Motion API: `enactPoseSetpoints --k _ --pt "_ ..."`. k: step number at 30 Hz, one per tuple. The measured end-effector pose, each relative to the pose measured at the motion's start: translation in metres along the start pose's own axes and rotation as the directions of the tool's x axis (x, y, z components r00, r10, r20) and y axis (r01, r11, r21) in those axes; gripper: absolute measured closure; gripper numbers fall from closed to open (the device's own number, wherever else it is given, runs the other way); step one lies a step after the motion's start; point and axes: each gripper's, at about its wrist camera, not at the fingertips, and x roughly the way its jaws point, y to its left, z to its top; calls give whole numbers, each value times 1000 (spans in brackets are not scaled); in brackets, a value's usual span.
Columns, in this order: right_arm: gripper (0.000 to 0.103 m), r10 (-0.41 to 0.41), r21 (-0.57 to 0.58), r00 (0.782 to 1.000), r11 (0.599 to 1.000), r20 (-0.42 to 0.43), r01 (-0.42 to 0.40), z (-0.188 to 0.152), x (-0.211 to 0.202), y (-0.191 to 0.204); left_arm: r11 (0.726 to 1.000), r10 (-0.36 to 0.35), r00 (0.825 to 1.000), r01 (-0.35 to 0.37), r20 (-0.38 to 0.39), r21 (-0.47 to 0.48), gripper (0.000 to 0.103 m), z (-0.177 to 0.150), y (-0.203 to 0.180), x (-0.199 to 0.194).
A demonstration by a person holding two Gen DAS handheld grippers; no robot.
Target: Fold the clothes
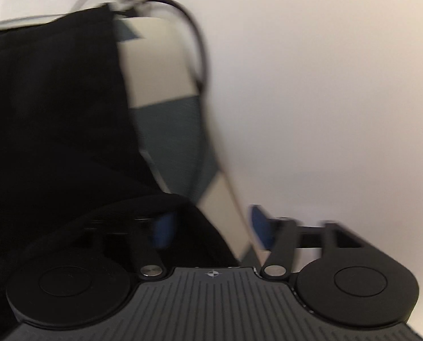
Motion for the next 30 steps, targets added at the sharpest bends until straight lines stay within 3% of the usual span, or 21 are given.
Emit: enactPoseSetpoints --k 3,5,7,10,13,15,17,20,23,25,27,28,30 --pt "26 80 40 997 996 6 -80 10 -16 -1 983 -62 998 67 -33 169 34 -3 -27 -16" --pt "23 133 65 991 989 13 -133 15 -29 -5 946 -87 994 105 -72 307 33 -18 -43 -26" --pt "22 150 76 988 985 33 -152 20 -42 -12 886 -87 988 136 -129 444 33 -39 -56 -32" --pt "23 133 61 988 989 73 -137 18 -68 -26 777 -27 973 165 -230 608 33 -86 -62 -32" --pt "28 57 1 991 998 118 -58 1 -96 -44 664 67 954 176 -292 727 32 -135 -60 -26" --pt "40 -26 -35 989 999 147 31 -16 -113 -56 589 155 949 133 -274 797 33 -163 -58 -17" --pt "50 -93 -49 985 994 146 101 -35 -126 -68 544 214 943 103 -256 833 33 -178 -56 -5" --pt "65 -169 -25 977 984 126 174 -65 -141 -81 518 235 946 73 -224 852 31 -189 -58 2" --pt "69 -175 -12 981 984 84 177 -92 -144 -84 479 293 929 63 -226 876 19 -195 -71 14" --pt "68 -176 -39 982 983 66 179 -106 -139 -79 401 361 908 56 -214 914 12 -203 -82 23" --pt "52 -180 -71 982 980 51 183 -118 -134 -73 315 418 891 39 -175 948 2 -218 -87 33" --pt "50 -180 -82 982 979 52 184 -121 -130 -70 283 437 886 24 -151 959 0 -221 -88 36" --pt "52 -183 -100 981 977 61 188 -124 -121 -66 252 442 890 0 -115 968 0 -229 -90 39"
